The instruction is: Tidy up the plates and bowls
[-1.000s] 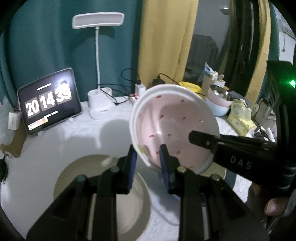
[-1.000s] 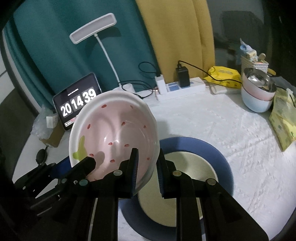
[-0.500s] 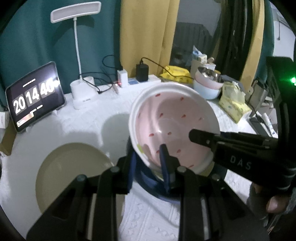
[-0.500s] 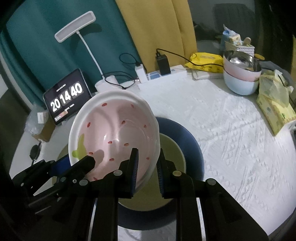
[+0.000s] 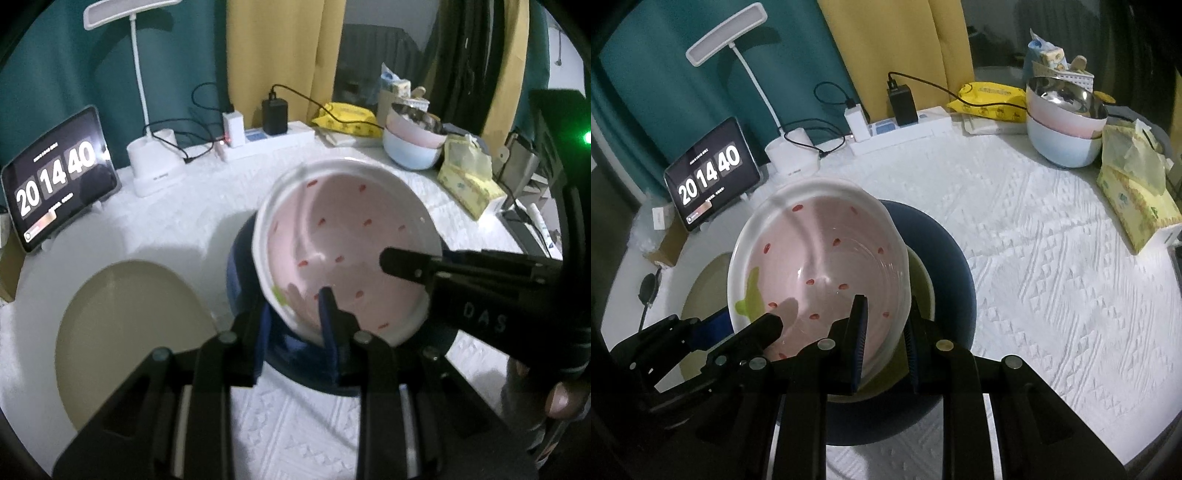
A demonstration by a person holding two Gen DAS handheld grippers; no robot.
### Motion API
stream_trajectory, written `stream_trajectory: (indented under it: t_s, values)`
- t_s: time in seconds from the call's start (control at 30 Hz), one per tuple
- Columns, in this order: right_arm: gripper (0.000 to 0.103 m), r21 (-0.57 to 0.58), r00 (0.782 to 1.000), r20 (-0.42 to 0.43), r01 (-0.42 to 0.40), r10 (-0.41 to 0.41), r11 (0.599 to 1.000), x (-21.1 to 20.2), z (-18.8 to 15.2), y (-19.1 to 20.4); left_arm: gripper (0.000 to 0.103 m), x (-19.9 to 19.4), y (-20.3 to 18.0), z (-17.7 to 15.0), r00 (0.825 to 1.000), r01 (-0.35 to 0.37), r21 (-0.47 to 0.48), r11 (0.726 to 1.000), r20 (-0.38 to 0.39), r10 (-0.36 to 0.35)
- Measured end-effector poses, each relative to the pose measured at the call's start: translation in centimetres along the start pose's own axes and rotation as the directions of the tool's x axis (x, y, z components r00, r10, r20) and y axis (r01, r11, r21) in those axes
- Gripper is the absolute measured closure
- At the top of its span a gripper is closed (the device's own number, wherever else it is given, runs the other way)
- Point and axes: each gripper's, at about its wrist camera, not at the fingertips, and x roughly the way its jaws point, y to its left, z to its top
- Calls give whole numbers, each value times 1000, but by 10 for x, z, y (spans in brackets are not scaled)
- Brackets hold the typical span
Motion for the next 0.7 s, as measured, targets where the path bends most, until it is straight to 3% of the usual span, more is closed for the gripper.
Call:
stream_trajectory:
  t_s: [0.3, 0.7]
  values:
    - [81, 1, 1000, 1, -7, 7, 1000, 0, 2, -2, 74, -1, 0, -1, 1000, 4, -9, 1000, -4, -4]
    - [79, -19, 999, 30, 30, -29, 999, -7, 5, 0, 73, -17, 17, 6, 998, -14, -23, 1000, 55, 15]
